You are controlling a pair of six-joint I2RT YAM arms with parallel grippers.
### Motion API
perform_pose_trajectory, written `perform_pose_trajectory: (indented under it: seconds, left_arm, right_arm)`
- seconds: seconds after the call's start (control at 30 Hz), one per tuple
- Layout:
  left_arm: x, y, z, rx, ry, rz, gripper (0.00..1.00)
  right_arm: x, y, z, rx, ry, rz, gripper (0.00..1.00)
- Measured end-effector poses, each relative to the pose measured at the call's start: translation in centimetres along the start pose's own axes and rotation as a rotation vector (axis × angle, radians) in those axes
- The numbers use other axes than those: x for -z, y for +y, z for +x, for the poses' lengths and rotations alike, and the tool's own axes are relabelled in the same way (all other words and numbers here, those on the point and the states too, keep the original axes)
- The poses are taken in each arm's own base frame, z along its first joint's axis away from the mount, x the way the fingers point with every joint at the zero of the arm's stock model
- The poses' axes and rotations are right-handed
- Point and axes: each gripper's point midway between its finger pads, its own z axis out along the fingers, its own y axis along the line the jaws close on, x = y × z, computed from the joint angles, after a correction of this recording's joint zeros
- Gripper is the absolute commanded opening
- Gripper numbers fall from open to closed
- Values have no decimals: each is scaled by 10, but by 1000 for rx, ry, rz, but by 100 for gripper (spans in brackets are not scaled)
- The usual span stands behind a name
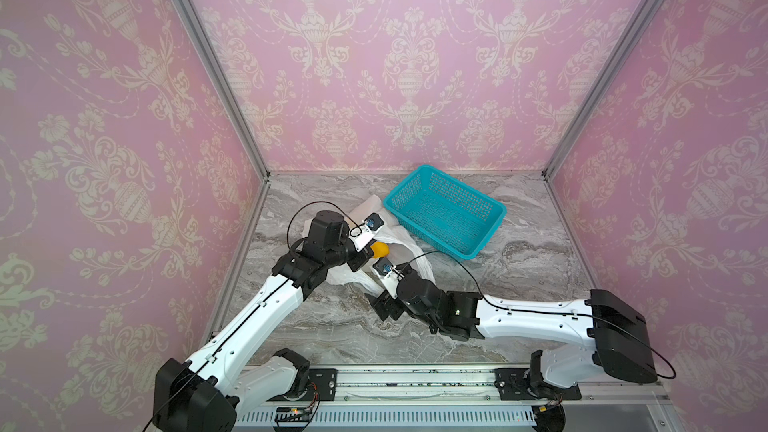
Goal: Untie the knot of the plastic bag and take out the fruit
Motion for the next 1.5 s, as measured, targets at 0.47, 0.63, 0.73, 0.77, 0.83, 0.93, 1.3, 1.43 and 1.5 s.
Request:
perform_pose_trajectory:
  seconds: [0.47,0.63,0.73,0.77,0.83,0.93,1.3,1.43,1.5]
  left_arm:
    - [0,1,0,11,2,-4,0]
    - [0,-1,3,19,15,1,0]
    - [0,-2,6,22,26,4,0]
    - [0,-1,6,22,25,3,0]
    - [0,-1,5,21,23,1,0]
    - [0,0,5,20,20,-2,0]
    - [1,1,2,16,8,-9,0]
    - [1,2,0,14,0,-13,0]
    - [1,2,0,14,0,-13,0]
  right_arm:
    - [19,102,-43,-35,-93,-305,0]
    - [14,144,-59,-31,-108,-361,0]
    - [5,159,-59,-16,-94,-356,31]
    - [4,164,-57,-7,-87,-364,43]
    - [6,173,-51,12,-72,-379,58]
    - [11,177,-47,35,-68,-376,68]
    - [67,92,-30,35,-152,-231,89]
    - [92,46,-22,7,-203,-141,86]
    - [105,22,-19,-22,-239,-104,70]
